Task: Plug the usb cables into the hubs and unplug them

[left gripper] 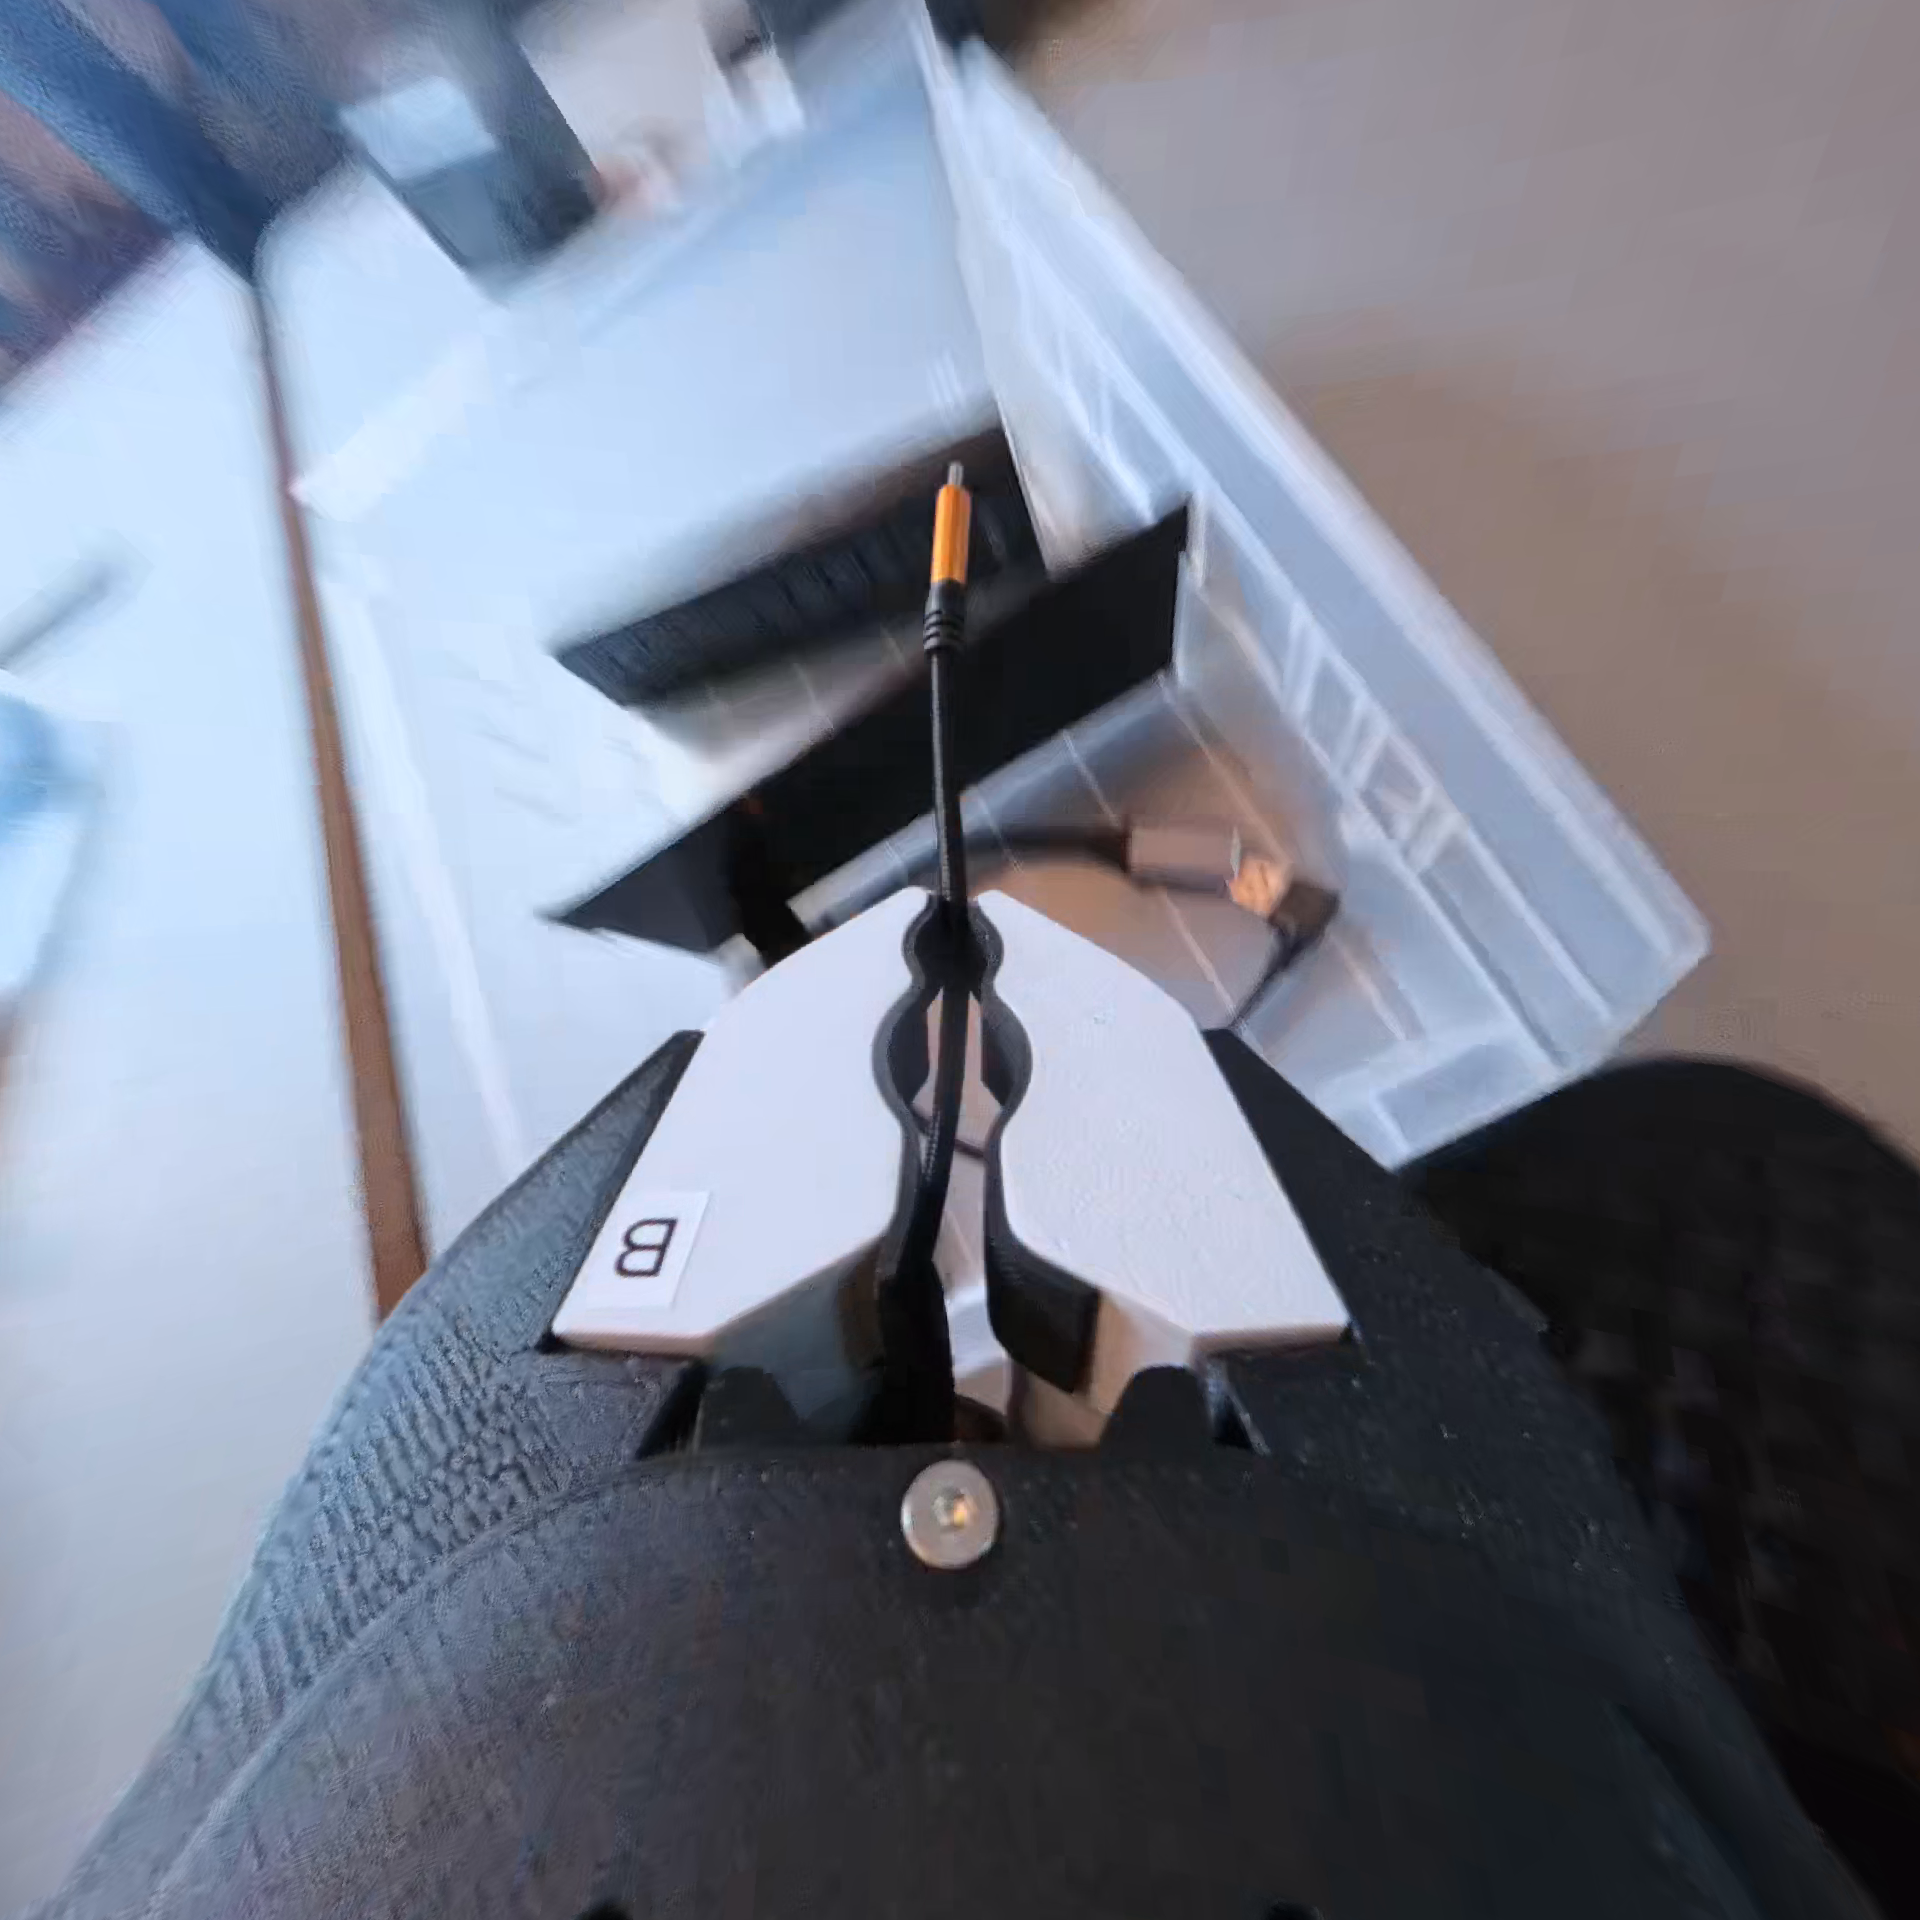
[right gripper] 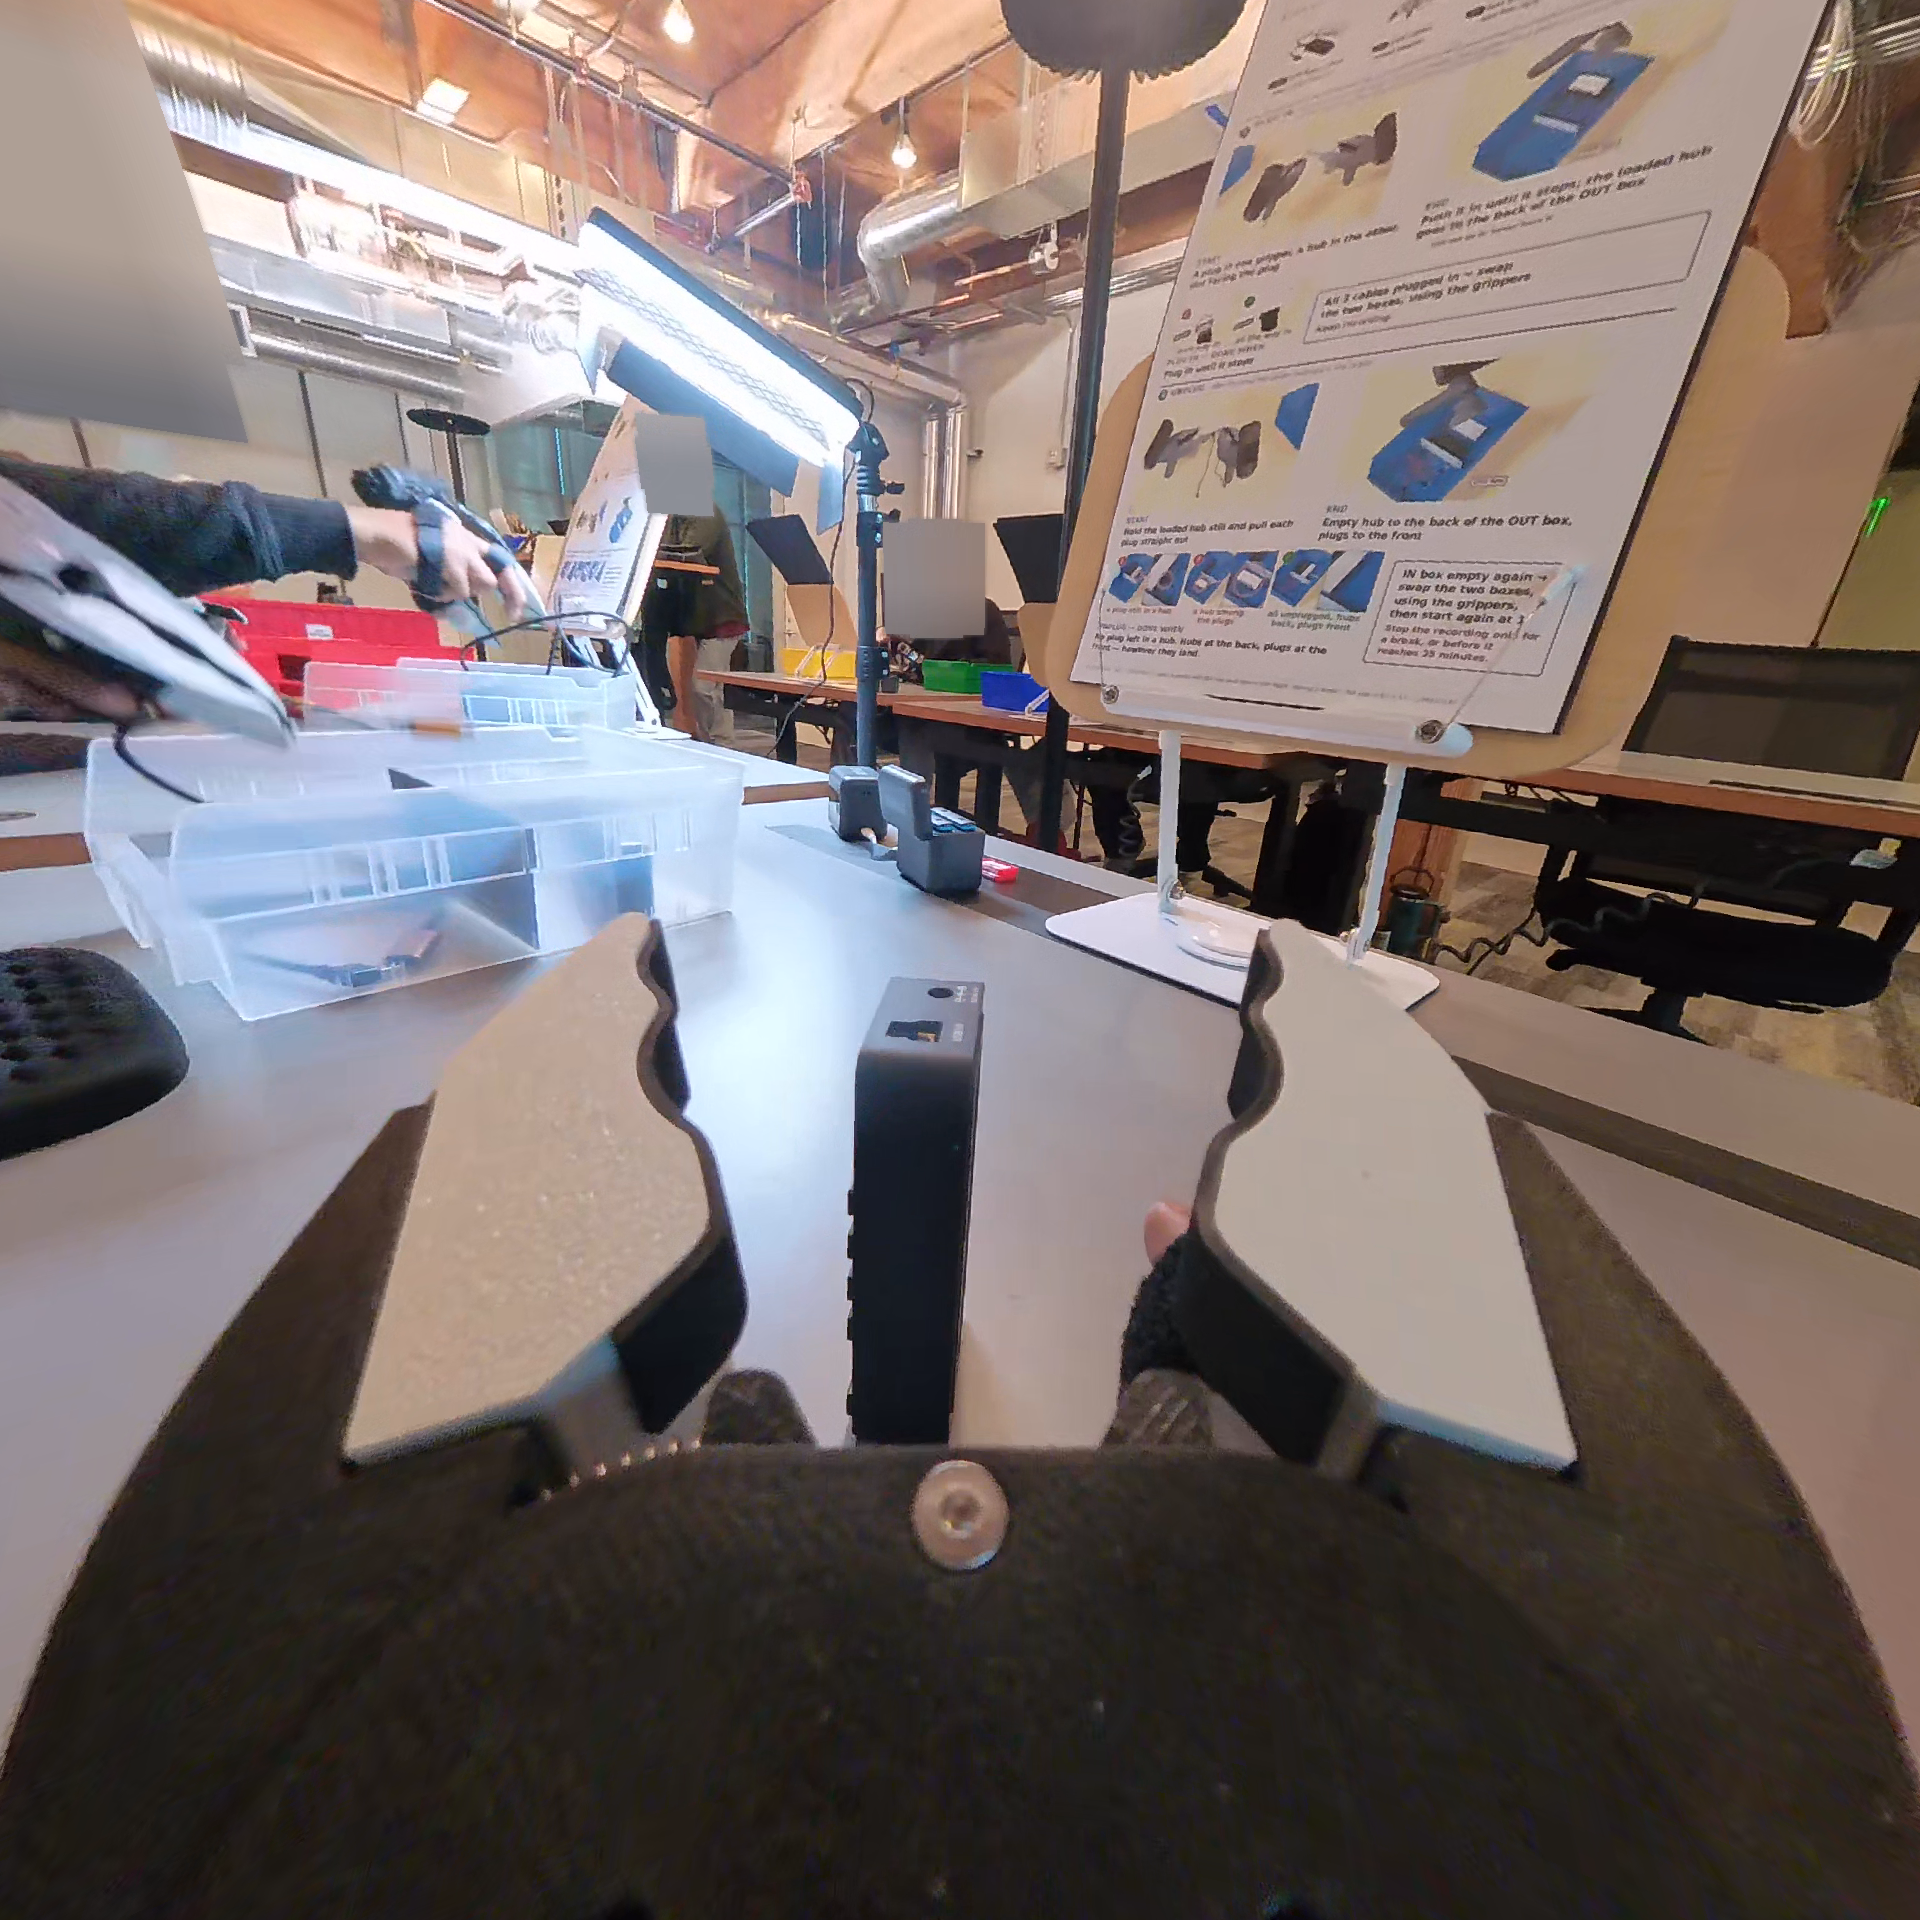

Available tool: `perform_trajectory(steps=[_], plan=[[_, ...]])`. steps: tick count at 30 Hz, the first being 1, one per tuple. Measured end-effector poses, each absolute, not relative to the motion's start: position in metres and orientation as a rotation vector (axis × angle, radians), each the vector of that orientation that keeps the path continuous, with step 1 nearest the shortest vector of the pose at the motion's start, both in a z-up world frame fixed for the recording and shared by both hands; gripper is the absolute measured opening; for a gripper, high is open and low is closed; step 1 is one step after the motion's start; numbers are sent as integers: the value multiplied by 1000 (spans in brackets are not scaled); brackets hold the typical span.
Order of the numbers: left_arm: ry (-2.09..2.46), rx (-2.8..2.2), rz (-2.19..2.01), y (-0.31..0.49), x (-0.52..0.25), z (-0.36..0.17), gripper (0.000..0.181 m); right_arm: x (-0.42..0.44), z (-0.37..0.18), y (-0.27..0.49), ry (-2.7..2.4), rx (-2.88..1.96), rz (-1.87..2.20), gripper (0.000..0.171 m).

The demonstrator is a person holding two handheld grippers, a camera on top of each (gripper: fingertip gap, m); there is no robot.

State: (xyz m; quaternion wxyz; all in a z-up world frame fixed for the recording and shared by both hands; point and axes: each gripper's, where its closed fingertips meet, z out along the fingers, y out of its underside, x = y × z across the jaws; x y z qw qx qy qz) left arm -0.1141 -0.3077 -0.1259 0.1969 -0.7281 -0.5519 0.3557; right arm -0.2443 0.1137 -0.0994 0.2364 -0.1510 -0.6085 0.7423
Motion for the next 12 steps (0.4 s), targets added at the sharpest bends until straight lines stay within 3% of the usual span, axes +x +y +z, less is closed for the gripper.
perform_trajectory(steps=[1,6,12], plan=[[-1465,-1929,1111,-306,-117,-99,5,-244,-99,113,-1669,-409,2031,104],[-828,-1336,1128,-238,-100,21,4,-240,-100,111,-1680,-373,2011,101],[-491,-988,617,-178,-80,57,4,-224,-82,110,-1582,-290,2098,82]])
